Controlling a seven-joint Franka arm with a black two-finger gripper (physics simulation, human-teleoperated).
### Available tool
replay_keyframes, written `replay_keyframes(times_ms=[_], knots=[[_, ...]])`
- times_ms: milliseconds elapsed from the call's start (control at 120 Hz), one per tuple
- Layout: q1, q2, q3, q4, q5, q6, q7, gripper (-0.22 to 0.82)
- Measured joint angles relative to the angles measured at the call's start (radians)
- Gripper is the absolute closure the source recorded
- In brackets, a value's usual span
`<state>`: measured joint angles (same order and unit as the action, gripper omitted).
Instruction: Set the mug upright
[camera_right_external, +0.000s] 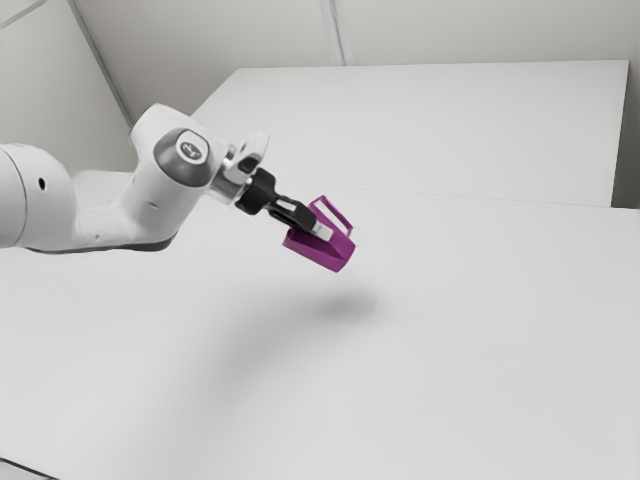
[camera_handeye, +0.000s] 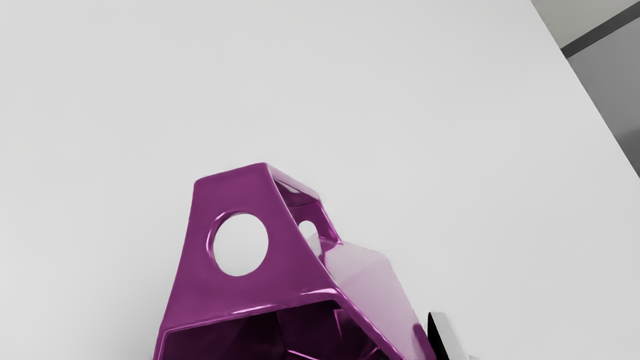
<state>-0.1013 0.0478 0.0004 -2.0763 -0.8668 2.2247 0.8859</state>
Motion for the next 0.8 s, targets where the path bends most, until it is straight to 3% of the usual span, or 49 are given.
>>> replay_keyframes(times_ms=[317,800], knots=[[0.014,-0.025,0.001,0.064,0.524,-0.1,-0.278,0.78],[0.022,-0.127,0.003,-0.103,0.76,-0.131,-0.633,0.78]])
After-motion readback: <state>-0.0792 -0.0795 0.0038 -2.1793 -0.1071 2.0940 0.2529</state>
